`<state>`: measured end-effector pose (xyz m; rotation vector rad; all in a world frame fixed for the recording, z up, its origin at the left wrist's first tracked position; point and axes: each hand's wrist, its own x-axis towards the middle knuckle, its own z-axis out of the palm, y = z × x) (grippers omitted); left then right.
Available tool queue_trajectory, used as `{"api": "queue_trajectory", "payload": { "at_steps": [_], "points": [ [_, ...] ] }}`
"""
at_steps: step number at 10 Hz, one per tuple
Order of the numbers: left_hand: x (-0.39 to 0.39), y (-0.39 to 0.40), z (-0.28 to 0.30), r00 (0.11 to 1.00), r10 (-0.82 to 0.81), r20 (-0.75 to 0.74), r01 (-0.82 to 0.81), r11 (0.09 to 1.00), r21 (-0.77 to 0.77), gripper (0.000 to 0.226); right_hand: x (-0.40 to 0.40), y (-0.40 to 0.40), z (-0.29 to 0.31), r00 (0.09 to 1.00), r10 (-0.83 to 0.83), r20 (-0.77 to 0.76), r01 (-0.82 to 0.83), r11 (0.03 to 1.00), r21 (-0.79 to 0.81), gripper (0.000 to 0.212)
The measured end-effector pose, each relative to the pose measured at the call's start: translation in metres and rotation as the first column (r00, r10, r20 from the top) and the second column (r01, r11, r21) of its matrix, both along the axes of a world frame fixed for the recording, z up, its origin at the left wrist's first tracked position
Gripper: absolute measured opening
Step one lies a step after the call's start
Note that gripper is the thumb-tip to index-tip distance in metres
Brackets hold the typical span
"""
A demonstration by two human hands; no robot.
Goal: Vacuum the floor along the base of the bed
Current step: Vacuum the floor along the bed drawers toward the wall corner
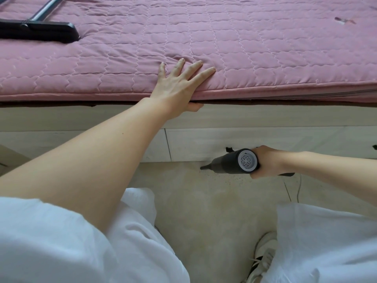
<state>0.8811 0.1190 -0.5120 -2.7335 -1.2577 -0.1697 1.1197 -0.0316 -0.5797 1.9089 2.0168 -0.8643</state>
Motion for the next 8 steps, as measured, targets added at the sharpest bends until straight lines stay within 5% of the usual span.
{"api": "queue_trajectory", "payload": {
  "at_steps": [8],
  "points": [
    [0.0, 0.002, -0.002, 1.0, -0.005, -0.002, 0.005, 1.0, 0.009, 0.09, 0.002, 0.001, 0.004, 0.999, -0.047, 0.009, 0.047, 0.999, -0.01, 0.028]
  ]
}}
